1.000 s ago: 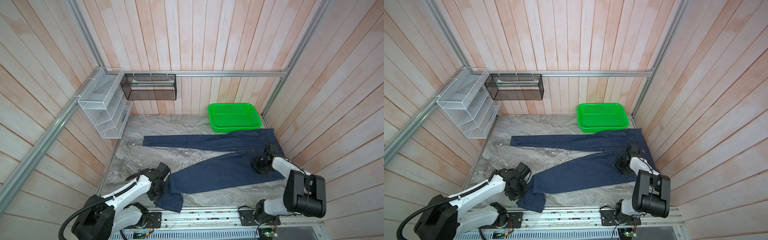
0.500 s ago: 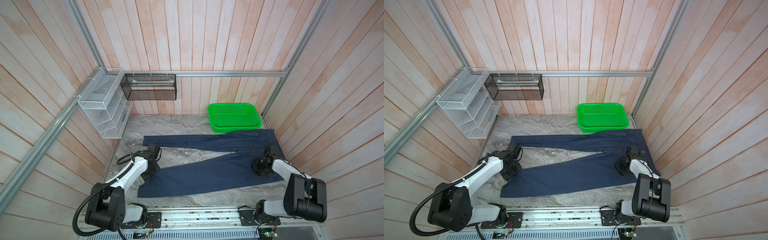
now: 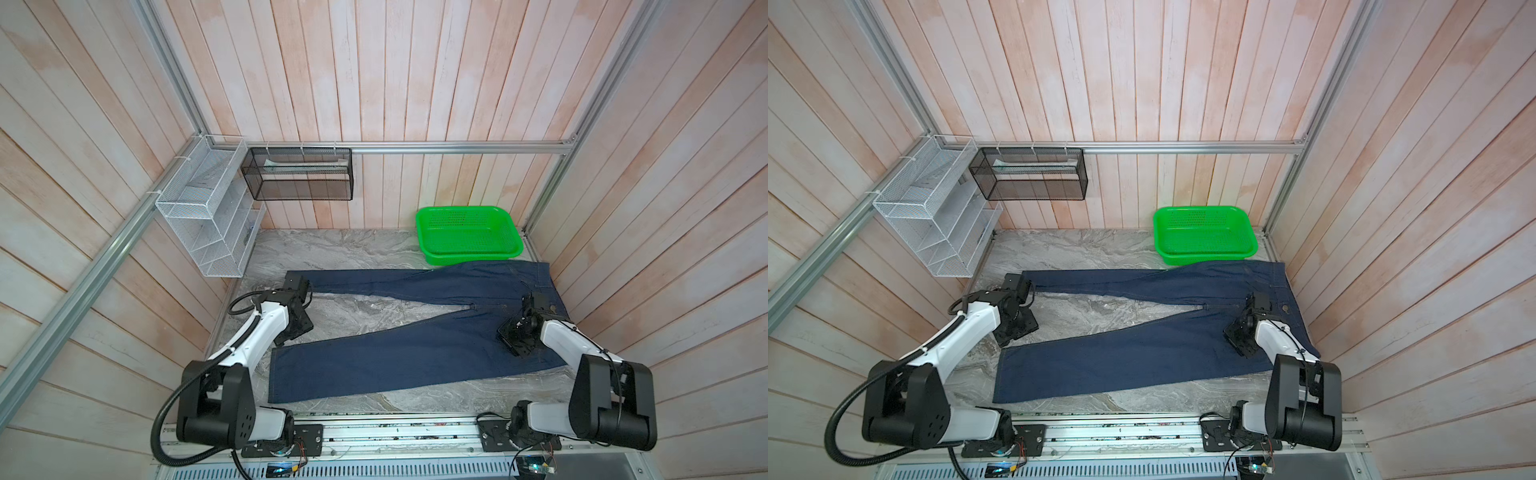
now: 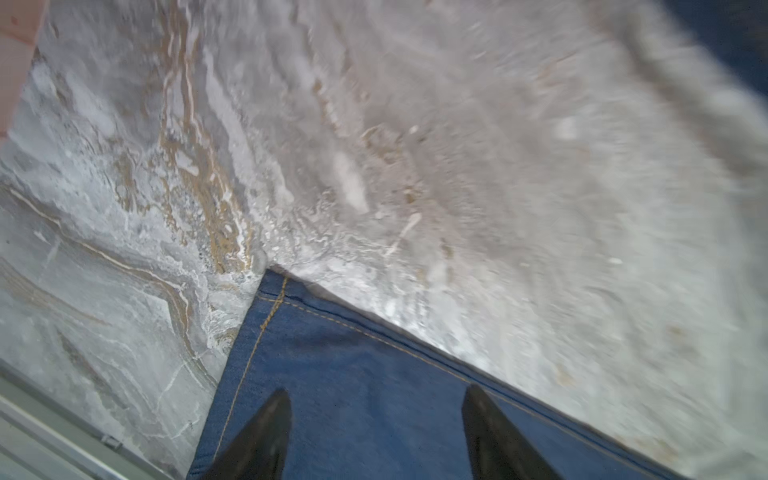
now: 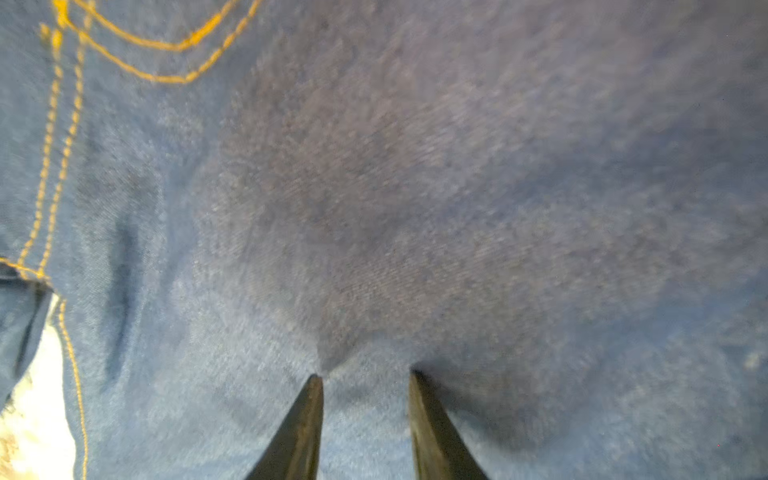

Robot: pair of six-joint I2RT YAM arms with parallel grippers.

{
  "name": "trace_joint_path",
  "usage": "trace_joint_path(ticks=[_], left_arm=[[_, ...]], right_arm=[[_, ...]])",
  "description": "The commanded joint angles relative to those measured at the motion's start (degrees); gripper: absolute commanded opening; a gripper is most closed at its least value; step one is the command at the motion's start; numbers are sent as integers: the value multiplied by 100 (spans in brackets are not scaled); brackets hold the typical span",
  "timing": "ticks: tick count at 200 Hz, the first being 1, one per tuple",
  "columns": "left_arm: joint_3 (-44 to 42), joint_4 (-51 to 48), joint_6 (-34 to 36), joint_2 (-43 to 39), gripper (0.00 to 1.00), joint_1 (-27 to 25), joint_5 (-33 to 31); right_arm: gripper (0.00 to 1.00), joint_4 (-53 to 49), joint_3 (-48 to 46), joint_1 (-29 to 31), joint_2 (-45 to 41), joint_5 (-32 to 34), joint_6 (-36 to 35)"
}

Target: Fold and stack the trousers

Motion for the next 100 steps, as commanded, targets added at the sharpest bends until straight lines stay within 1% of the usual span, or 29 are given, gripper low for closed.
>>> trace_joint_path(ticks=[1, 21, 37, 46, 56, 82, 91, 100], left_arm=[[110, -250, -381, -391, 69, -566, 416], [-475, 86, -1102, -602, 62, -1220, 897], [-1125, 700, -1610, -699, 58, -1520, 1277], [-1452, 1007, -1764, -682, 55, -1533, 1471], [-1705, 1263, -1845, -625, 53, -1526, 1527], [-1875, 1263, -1771, -338, 53, -1411, 1262], [-1954, 1258, -1684, -312, 53, -1247, 1208], [-2124, 1319, -1528, -351, 53, -890, 1265]], right_arm=[[40, -784, 308, 49, -186, 128, -75], [42, -1028, 587, 36, -312, 237, -155], [42, -1083, 727, -9, -343, 334, -138], [42, -1050, 762, -61, -302, 414, -65], [42, -972, 799, -146, -211, 455, -45], [42, -776, 950, -564, 131, 450, -215], [42, -685, 968, -747, 225, 396, -244], [42, -613, 976, -925, 314, 361, -269]])
